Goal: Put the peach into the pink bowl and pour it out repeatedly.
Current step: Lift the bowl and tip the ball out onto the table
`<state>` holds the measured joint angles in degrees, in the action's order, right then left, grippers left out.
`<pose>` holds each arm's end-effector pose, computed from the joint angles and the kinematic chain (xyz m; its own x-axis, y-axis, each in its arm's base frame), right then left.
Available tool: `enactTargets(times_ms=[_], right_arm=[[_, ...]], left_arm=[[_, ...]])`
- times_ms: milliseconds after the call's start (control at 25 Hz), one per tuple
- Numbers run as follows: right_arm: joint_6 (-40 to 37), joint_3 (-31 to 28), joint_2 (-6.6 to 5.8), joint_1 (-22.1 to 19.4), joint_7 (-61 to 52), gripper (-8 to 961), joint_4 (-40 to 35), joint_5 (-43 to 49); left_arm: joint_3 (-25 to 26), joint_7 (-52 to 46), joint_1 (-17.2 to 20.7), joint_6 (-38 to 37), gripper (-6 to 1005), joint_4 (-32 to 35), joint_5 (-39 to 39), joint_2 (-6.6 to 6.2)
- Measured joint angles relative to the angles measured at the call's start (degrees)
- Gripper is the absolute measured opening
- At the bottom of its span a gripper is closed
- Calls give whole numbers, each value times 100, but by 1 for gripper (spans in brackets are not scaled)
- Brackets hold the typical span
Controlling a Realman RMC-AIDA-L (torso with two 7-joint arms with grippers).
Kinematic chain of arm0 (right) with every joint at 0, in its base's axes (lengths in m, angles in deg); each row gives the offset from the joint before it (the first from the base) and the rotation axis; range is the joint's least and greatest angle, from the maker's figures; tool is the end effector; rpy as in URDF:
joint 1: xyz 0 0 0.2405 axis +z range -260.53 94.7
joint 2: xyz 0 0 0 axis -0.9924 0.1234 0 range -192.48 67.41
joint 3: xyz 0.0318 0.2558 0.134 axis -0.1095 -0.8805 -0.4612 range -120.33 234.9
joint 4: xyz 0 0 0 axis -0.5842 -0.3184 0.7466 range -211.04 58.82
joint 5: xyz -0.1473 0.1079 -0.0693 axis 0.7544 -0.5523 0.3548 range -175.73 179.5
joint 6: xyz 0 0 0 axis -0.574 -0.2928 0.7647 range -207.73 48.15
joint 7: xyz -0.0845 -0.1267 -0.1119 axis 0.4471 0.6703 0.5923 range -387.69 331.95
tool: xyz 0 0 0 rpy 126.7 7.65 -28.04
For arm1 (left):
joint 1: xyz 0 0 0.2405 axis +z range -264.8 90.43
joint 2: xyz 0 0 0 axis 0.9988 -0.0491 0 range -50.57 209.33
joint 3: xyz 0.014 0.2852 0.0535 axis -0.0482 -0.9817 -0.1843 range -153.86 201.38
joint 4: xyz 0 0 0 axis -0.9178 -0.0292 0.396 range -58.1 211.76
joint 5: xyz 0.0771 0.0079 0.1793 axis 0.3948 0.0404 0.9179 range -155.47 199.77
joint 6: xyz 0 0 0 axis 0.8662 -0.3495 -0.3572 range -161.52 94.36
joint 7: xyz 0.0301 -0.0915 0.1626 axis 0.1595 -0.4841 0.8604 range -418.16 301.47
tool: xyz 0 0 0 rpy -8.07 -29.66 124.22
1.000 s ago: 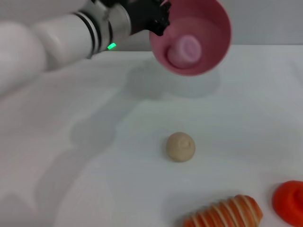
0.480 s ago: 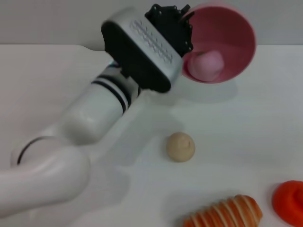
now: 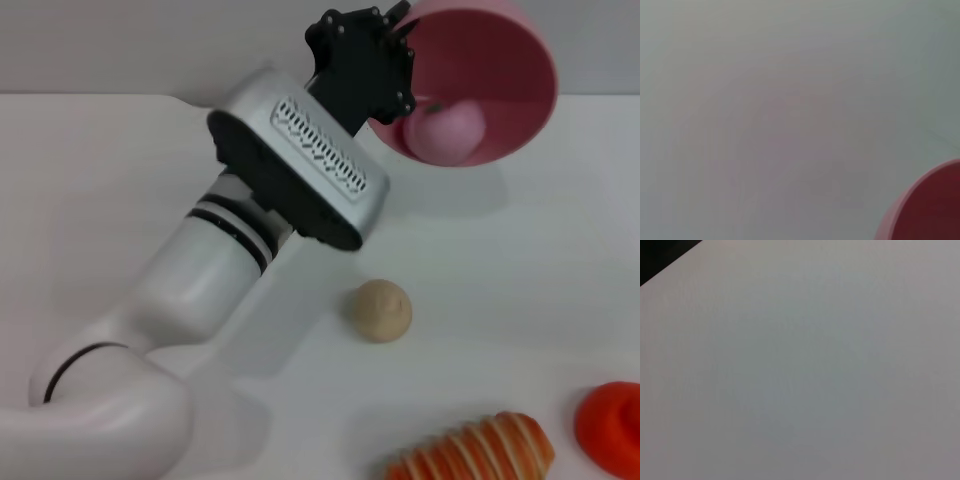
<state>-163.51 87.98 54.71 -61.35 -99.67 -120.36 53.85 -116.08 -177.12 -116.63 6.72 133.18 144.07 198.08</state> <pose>0.2642 0.3694 0.1852 0.2702 0.4397 -0.8566 -0.7415 -0.4724 -0.4764 -0.1108 0.3894 -0.1182 0.8780 -0.4360 0.1973 0.0279 -0.3649 -0.9306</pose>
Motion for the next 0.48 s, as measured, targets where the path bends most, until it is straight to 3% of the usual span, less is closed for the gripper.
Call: enactTargets(times_ms=[480], right_arm=[[21,-3,14,21,2,524,72,0]], left_arm=[[-198,-16,8,501,42,-114,308,12]])
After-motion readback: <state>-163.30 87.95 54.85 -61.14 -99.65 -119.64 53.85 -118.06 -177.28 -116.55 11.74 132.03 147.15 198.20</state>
